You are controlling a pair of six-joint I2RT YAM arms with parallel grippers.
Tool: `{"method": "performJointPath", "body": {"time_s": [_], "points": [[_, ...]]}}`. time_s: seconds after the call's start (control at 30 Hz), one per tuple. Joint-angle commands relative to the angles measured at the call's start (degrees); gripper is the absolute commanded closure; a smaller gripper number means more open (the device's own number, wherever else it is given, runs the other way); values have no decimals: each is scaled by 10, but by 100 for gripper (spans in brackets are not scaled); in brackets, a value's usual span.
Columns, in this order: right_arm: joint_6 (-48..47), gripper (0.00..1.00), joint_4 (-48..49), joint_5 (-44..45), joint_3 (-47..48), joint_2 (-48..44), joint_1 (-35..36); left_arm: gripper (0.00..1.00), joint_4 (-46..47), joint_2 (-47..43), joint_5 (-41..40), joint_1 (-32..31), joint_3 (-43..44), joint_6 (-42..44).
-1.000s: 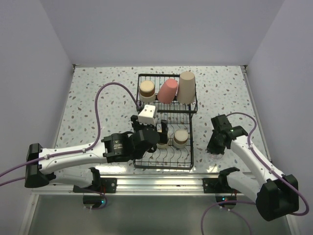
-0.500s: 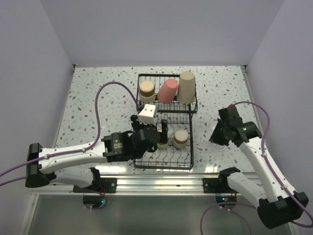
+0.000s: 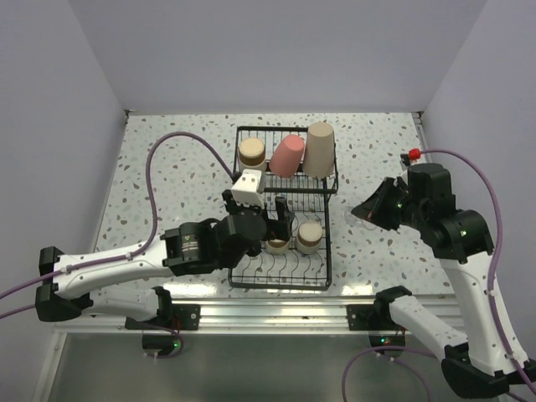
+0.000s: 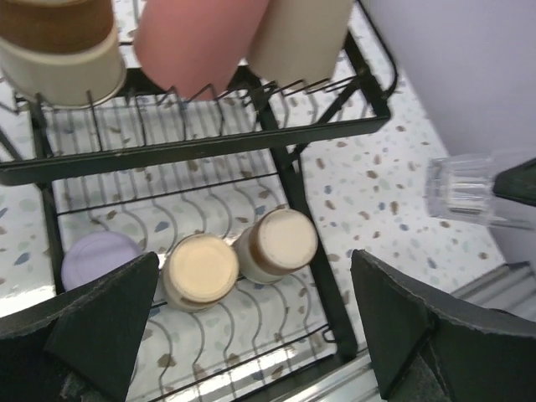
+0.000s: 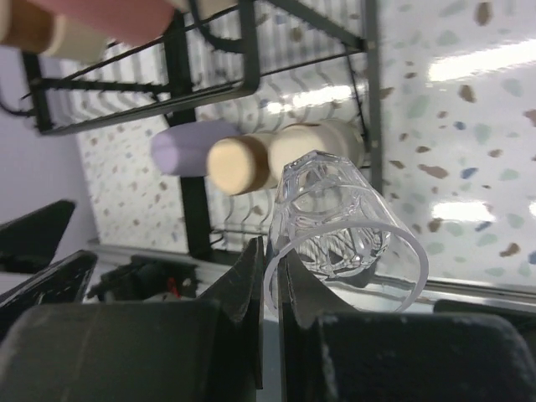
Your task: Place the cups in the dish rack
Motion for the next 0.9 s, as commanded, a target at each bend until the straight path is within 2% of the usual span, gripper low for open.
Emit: {"method": "performJointPath", "body": {"time_s": [0.0, 0.1, 0.2, 0.27, 0.43, 0.5, 0.67, 0.87], "points": [[-11, 100, 59, -127, 33, -5, 2, 0, 110, -47, 60, -4, -8, 32], [13, 100, 135, -220, 15, -26, 2, 0, 204, -92, 141, -4, -51, 42], [71, 100, 233, -305, -22, -51, 1, 0, 309, -141, 182, -4, -101, 27], [101, 100, 298, -343, -39, -68, 2, 0, 341, -178, 194, -4, -139, 19], [147, 100, 367, -392, -60, -73, 2, 4, 394, -228, 214, -4, -179, 1], [185, 100, 426, -416, -72, -73, 9, 5, 419, -242, 229, -4, -199, -1], [297, 100, 603, -441, -101, -74, 26, 1, 551, -255, 259, -4, -248, -3], [411, 100, 740, -448, -119, -67, 48, 0, 605, -228, 279, -4, -246, 6]]}}
